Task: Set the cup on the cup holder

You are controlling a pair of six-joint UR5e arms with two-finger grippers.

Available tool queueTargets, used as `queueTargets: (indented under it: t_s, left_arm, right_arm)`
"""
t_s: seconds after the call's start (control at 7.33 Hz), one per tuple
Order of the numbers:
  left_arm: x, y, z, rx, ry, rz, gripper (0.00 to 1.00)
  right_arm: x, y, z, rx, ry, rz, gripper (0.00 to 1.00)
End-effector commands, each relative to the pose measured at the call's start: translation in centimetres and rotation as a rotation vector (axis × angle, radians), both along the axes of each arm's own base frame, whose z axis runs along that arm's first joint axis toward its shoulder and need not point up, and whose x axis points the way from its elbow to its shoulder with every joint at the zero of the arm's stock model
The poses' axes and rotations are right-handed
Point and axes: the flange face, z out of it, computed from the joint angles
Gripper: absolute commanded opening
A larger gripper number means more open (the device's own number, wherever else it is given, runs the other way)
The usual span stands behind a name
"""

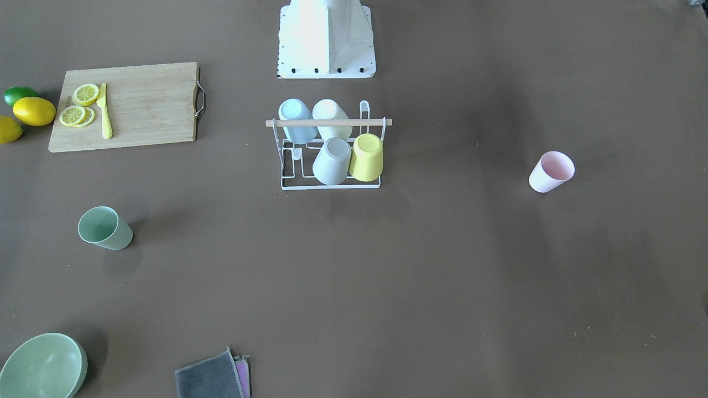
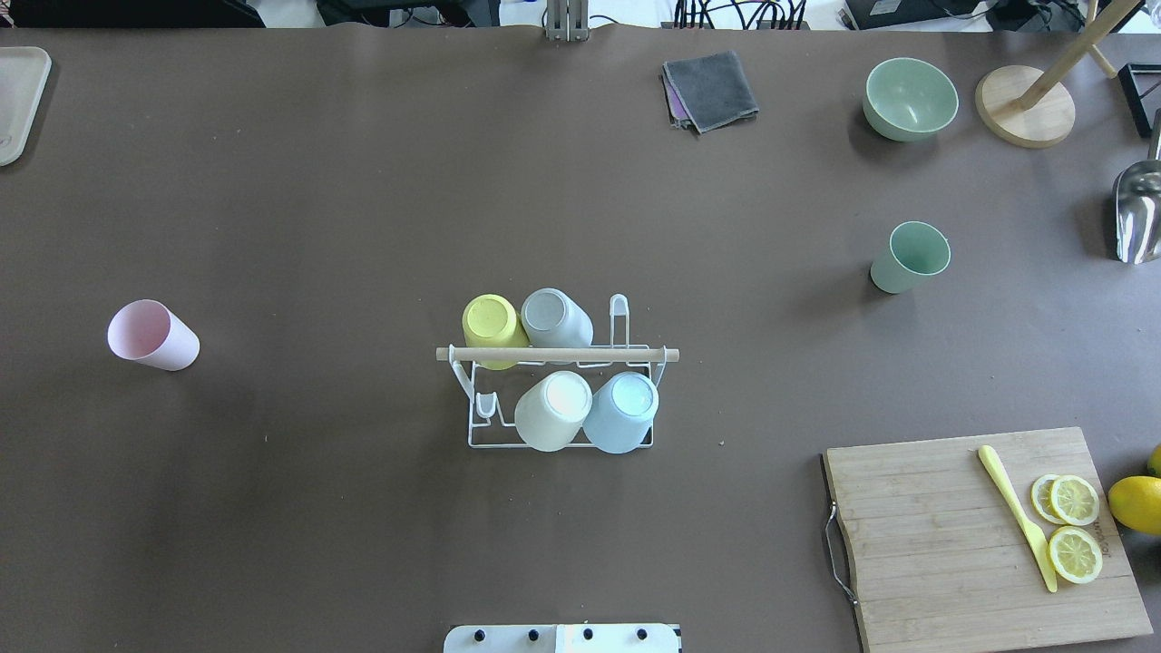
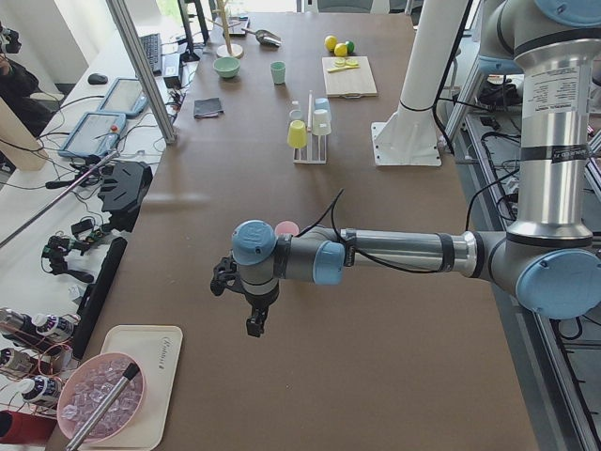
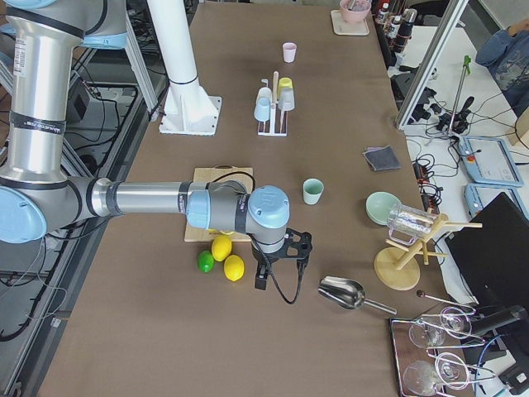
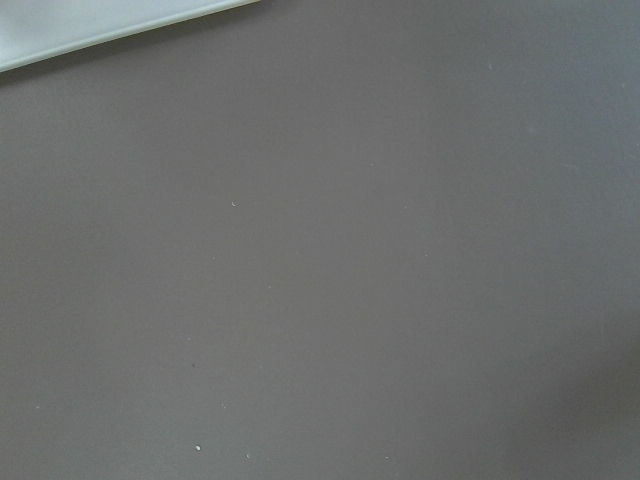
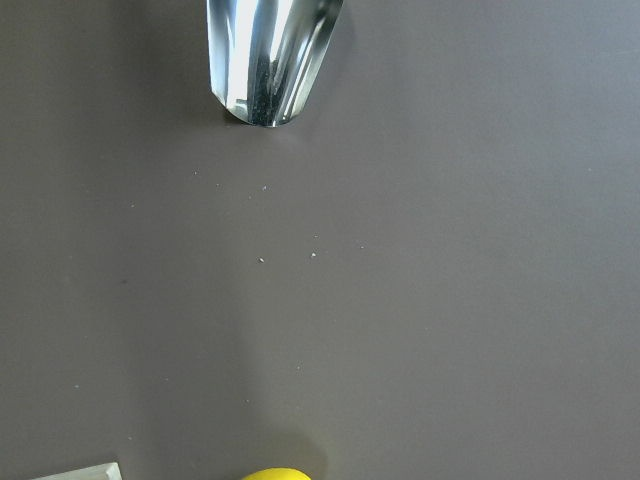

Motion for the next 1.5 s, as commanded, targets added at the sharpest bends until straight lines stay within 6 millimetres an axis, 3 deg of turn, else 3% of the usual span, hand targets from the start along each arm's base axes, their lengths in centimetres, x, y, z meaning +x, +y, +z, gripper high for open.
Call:
queueTargets:
  t_s: [0.0, 0.27, 0.55, 0.82, 1.23, 1.36]
  left_arm:
    - [0.0, -0.4, 0.5, 0.011, 0.002, 0.002, 0.98]
    - [0.0, -0.4, 0.6, 0.009, 0.002, 0.002, 0.98]
    - [0.0, -0.2, 0.6, 0.009, 0.002, 0.002, 0.98]
    - [0.0, 0.0, 0.7, 0.006, 0.002, 0.002, 0.98]
    - [0.0, 0.3, 0.9, 0.001, 0.004, 0.000, 0.98]
    - [-0.1, 0.3, 1.0, 0.000, 0.002, 0.000, 0.98]
  right_arm:
    - [0.1, 0.0, -0.1, 0.011, -0.001, -0.006, 1.00]
    - [-0.1, -0.1, -0.2, 0.009, -0.008, -0.005, 1.00]
    - [0.0, -0.1, -2.2, 0.044, 0.000, 0.003, 1.00]
    - [-0.1, 0.2, 2.3, -0.044, -0.010, -0.002, 1.00]
    - [-0.1, -0.2, -0.1, 0.008, -0.021, -0.006, 1.00]
    - [-0.5, 0.2, 0.0, -0.010, -0.068, 0.004, 1.00]
